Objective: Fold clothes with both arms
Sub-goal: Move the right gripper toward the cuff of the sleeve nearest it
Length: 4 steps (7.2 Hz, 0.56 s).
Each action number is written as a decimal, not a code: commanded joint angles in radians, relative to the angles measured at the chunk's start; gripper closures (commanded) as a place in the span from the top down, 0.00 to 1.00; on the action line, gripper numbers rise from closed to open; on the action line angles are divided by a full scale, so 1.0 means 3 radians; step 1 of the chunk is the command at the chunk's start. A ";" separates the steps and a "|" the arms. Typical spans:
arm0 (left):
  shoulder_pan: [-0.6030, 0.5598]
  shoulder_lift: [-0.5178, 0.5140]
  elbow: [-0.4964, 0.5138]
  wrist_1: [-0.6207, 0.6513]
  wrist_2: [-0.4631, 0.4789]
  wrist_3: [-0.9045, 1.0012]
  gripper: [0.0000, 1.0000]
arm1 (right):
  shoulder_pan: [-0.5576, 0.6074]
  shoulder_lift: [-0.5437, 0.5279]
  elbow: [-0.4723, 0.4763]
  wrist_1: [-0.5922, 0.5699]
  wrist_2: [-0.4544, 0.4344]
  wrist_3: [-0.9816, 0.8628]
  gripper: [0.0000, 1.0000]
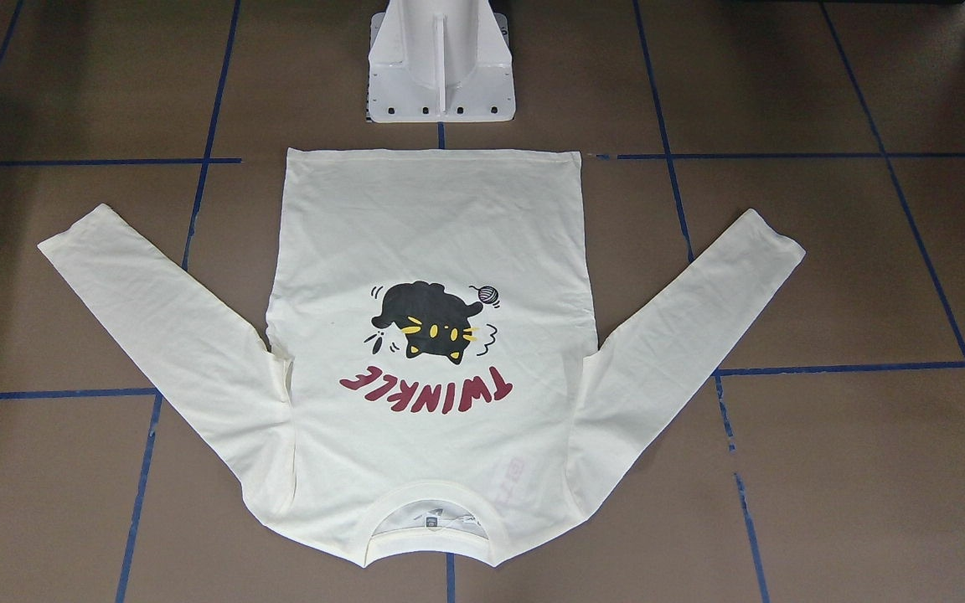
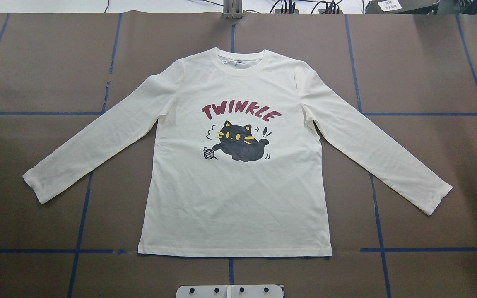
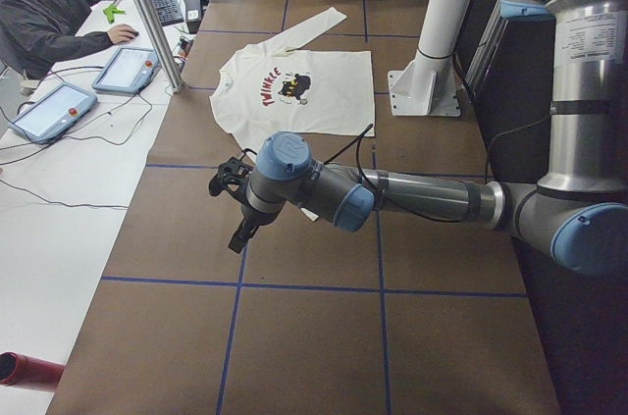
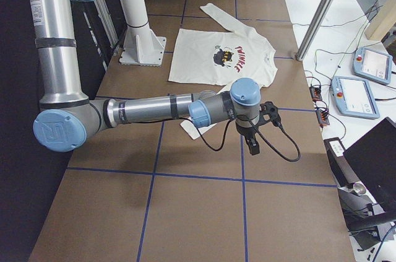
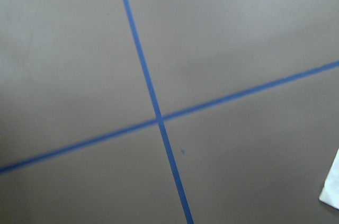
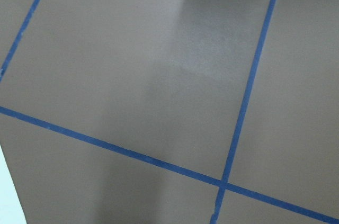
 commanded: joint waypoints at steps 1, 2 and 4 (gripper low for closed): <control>-0.0004 -0.0061 0.0128 -0.0304 -0.0016 -0.0013 1.00 | -0.0002 -0.0014 0.0130 0.0169 0.0204 0.0023 1.00; -0.0004 -0.0056 0.0133 -0.0315 -0.0016 -0.0013 1.00 | -0.0063 -0.0065 0.0228 0.0282 0.0209 0.0393 1.00; -0.0004 -0.0056 0.0138 -0.0320 -0.0016 -0.0013 1.00 | -0.0781 -0.0462 0.0362 0.1568 -0.0176 0.1856 1.00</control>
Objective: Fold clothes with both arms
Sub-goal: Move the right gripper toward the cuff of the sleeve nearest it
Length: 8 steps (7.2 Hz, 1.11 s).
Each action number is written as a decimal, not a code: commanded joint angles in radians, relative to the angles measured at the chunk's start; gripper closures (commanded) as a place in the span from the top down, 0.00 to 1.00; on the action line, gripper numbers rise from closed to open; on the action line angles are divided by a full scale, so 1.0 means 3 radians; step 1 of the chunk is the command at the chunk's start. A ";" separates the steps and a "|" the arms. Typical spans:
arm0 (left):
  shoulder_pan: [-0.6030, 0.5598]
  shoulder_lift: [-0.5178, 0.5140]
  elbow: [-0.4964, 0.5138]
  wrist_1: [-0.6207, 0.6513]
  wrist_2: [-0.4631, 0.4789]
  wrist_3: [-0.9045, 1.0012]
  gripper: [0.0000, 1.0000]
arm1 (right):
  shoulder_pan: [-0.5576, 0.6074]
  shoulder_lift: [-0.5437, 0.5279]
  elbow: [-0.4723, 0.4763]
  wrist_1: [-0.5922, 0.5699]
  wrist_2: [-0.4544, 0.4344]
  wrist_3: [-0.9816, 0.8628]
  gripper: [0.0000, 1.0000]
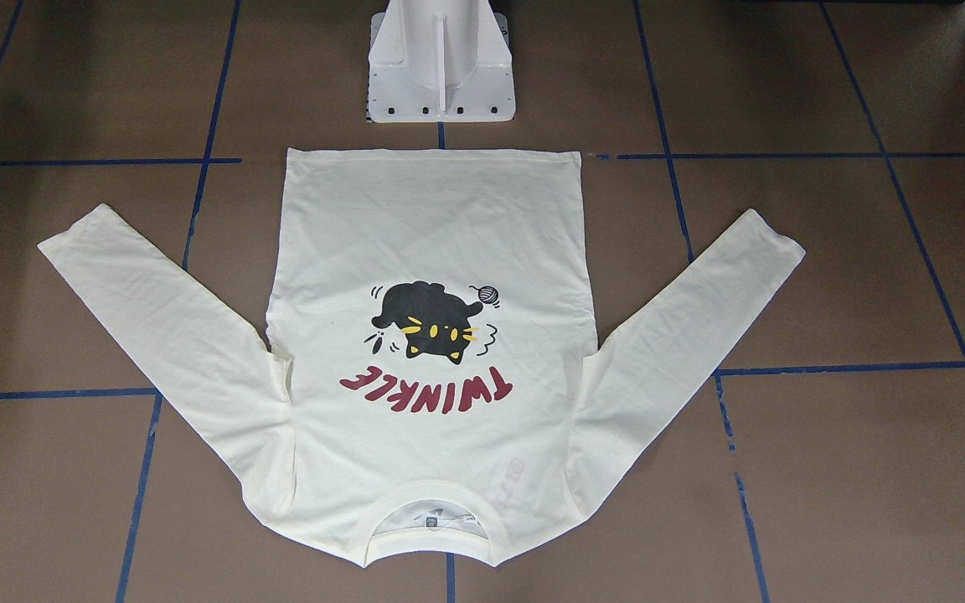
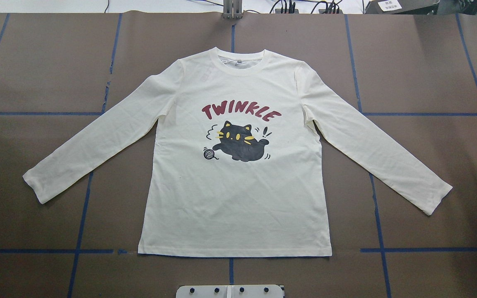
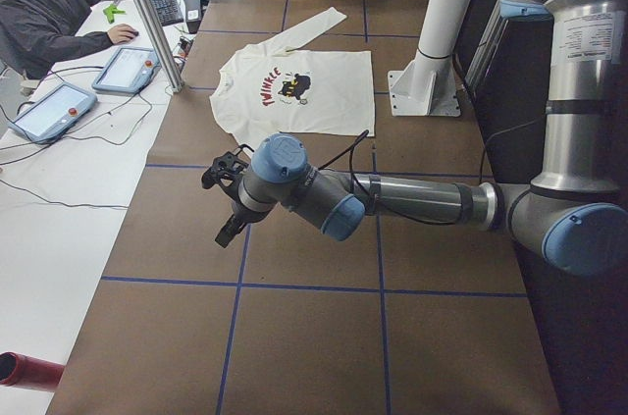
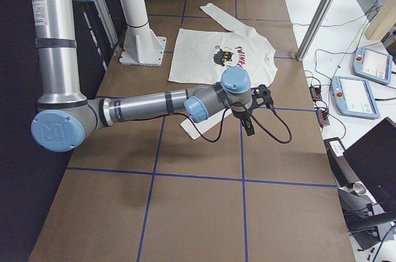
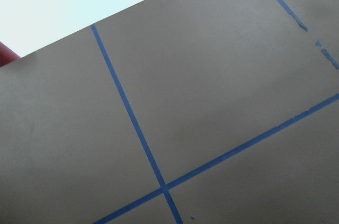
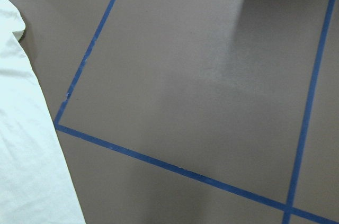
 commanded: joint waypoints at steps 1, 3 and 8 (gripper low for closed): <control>0.0000 -0.0006 0.0002 -0.0011 0.0000 0.0000 1.00 | -0.0823 -0.0444 0.0053 0.1358 -0.0637 0.1493 0.97; 0.0000 -0.0001 -0.0018 -0.0011 0.0000 0.0000 1.00 | -0.1250 -0.0848 0.0068 0.1633 -0.0891 0.1988 0.69; 0.0000 -0.0001 -0.0029 -0.0016 0.0000 0.0005 1.00 | -0.1808 -0.1013 -0.0085 0.1624 -0.1156 0.2077 0.63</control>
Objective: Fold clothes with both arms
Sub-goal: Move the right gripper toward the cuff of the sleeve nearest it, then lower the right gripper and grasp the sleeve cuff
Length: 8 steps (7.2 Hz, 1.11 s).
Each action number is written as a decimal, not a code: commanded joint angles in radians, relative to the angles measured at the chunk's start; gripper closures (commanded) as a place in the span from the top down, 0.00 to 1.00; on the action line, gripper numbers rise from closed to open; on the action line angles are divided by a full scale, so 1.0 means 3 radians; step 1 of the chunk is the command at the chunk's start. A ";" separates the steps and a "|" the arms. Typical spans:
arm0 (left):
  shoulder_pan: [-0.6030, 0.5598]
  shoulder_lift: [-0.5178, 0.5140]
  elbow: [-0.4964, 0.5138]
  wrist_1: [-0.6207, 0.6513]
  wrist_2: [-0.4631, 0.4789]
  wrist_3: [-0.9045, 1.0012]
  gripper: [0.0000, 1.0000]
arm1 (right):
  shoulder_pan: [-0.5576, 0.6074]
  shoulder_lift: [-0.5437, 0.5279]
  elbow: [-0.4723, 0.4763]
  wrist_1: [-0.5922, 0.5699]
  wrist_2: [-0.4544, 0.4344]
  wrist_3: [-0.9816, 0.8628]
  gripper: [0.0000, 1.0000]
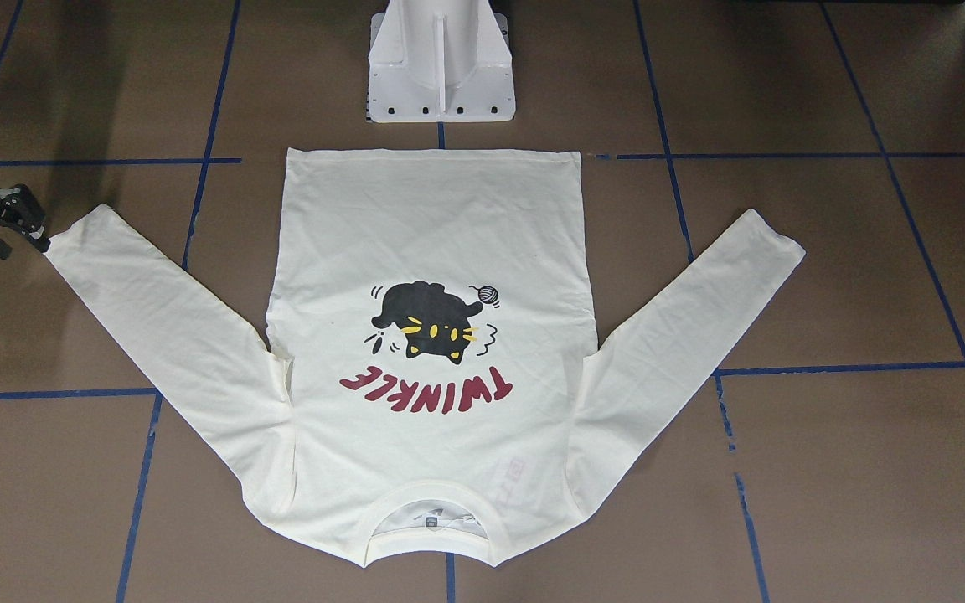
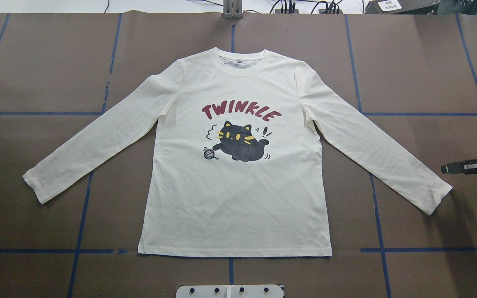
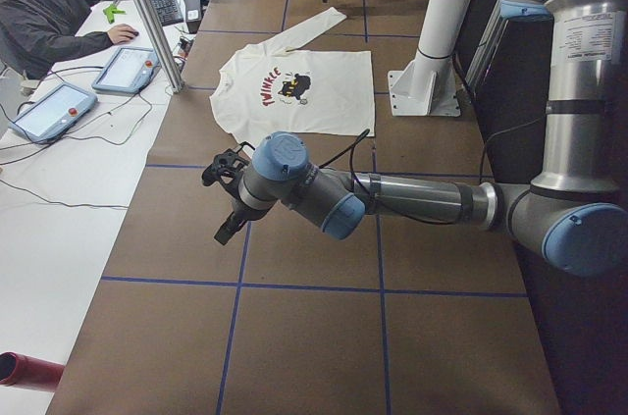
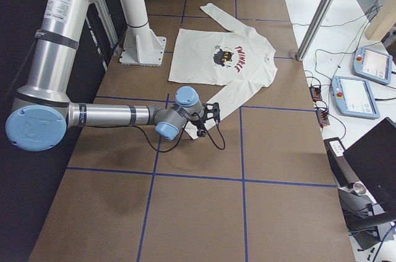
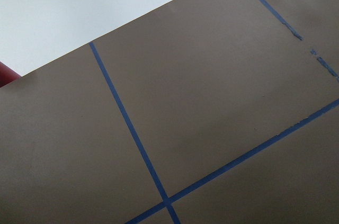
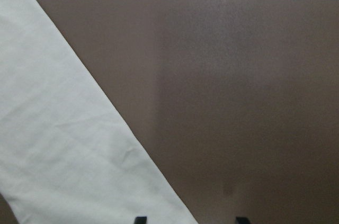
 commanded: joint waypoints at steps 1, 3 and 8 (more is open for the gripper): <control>0.0000 -0.0001 -0.0001 -0.0001 0.0000 0.0000 1.00 | -0.0140 0.0010 -0.0145 0.0004 -0.0122 0.0014 0.63; 0.0000 0.0004 0.0029 -0.0092 0.0000 0.0000 1.00 | -0.0222 0.0000 -0.0141 0.0010 -0.0128 0.0075 0.63; 0.0000 0.0025 0.0030 -0.0113 0.0000 0.0005 1.00 | -0.0329 -0.0030 -0.0125 0.0137 -0.0153 0.0198 0.00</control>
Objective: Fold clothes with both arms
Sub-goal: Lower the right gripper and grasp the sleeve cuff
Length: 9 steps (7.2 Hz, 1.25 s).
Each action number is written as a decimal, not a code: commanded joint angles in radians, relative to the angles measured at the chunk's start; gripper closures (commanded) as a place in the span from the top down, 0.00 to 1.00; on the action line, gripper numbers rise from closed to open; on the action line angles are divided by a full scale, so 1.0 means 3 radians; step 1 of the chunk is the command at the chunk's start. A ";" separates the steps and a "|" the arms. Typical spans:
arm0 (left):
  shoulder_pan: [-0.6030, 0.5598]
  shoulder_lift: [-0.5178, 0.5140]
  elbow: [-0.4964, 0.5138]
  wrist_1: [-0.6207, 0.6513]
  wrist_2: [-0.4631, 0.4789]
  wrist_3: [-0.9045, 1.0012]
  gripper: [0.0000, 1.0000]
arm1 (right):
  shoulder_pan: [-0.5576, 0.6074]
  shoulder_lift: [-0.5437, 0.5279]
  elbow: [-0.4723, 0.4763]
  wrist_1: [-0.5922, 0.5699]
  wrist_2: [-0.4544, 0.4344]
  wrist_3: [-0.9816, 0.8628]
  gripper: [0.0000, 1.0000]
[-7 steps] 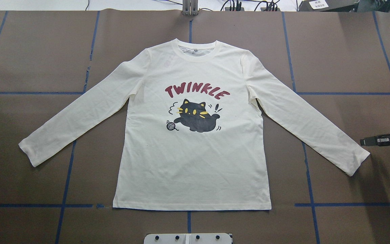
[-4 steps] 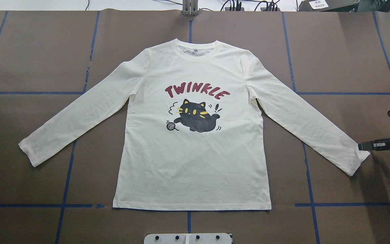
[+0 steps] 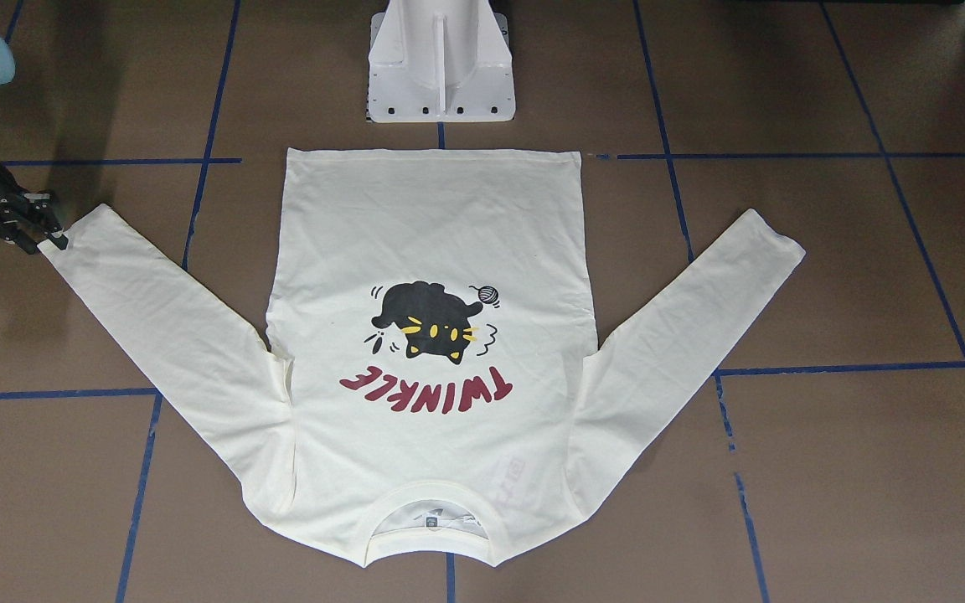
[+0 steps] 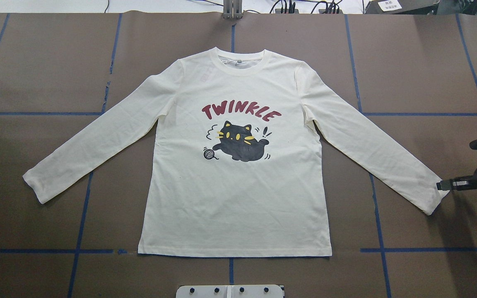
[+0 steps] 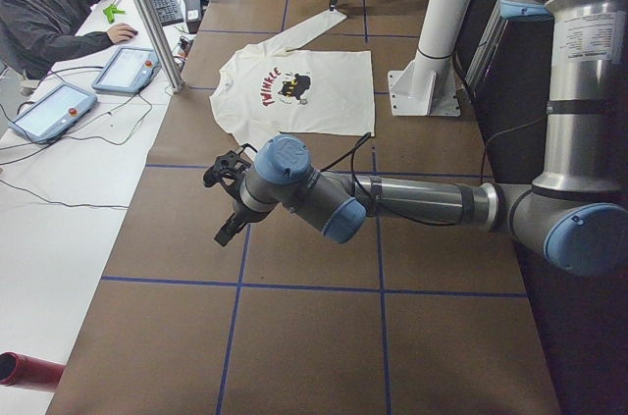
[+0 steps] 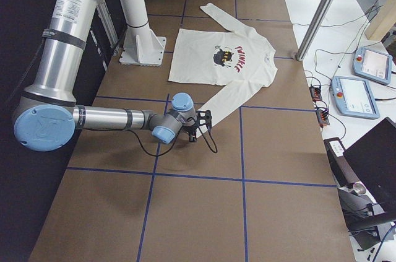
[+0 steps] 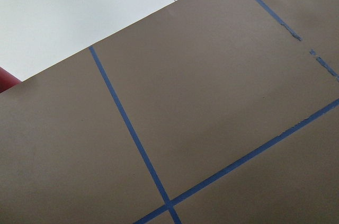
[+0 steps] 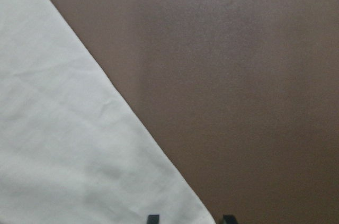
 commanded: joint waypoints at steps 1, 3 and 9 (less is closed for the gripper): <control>0.0000 0.0003 -0.0004 -0.0001 0.0002 0.0000 1.00 | -0.0014 0.0003 0.0008 0.0067 -0.0011 0.0004 0.00; 0.0000 0.0003 -0.0009 -0.0001 -0.0003 0.0000 1.00 | -0.0024 0.0013 0.0049 0.0062 -0.0056 -0.0012 0.00; -0.0005 0.0013 -0.0004 -0.0001 0.0002 -0.0005 1.00 | 0.0272 0.1042 0.0606 -0.1574 -0.0020 -0.0017 0.00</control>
